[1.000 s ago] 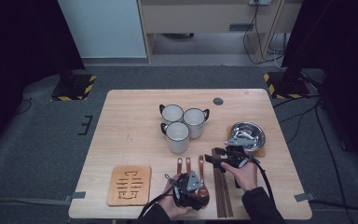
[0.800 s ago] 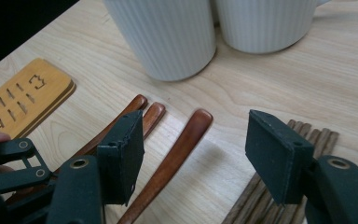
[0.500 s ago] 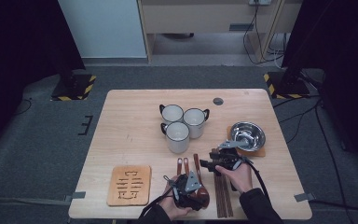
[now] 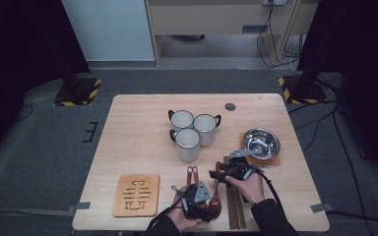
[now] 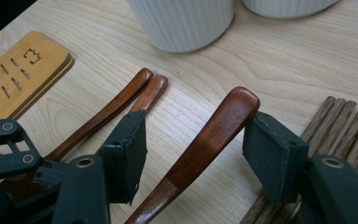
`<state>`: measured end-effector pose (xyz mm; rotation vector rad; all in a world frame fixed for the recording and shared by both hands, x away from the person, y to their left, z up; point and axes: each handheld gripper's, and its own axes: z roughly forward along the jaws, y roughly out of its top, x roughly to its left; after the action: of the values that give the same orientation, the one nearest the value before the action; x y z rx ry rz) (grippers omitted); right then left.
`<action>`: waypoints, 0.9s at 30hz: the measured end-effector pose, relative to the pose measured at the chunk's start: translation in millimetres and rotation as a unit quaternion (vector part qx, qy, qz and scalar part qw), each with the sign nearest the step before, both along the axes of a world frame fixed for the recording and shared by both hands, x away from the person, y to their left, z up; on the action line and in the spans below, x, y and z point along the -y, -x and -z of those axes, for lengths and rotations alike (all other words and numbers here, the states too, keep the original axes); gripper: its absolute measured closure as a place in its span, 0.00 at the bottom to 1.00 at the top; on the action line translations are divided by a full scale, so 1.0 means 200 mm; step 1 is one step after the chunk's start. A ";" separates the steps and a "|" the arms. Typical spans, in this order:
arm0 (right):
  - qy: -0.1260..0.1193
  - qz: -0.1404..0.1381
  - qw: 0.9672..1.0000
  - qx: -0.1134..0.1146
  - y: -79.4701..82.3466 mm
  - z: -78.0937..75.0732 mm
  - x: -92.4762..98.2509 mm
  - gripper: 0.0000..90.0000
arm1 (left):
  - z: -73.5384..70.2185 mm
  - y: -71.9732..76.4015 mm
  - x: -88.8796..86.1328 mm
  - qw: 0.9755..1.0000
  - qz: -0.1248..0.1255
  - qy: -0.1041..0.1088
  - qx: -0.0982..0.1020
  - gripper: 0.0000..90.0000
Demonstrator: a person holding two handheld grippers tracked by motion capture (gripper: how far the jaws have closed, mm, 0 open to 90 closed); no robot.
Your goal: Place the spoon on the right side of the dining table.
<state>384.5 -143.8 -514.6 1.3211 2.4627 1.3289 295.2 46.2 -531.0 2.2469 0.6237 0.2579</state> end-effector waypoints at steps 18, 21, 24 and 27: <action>-0.030 -0.003 0.999 -0.041 -0.01 0.03 0.04 0.71 | 0.00 0.00 -0.01 1.000 0.000 0.003 -0.004 0.26; -0.046 -0.008 0.998 -0.042 -0.01 0.00 0.05 0.74 | 0.00 -0.01 -0.01 1.000 -0.002 0.003 -0.004 0.25; -0.056 -0.010 0.998 -0.040 -0.01 -0.01 0.06 0.77 | 0.00 -0.01 -0.01 1.000 -0.005 0.001 -0.003 0.25; -0.067 -0.012 0.997 -0.036 -0.01 -0.03 0.07 0.79 | 0.00 -0.01 -0.01 1.000 -0.009 0.002 -0.003 0.24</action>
<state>386.7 -157.7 -508.3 1.3953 2.4828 1.5033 296.7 48.5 -530.4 2.2403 0.6463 0.2590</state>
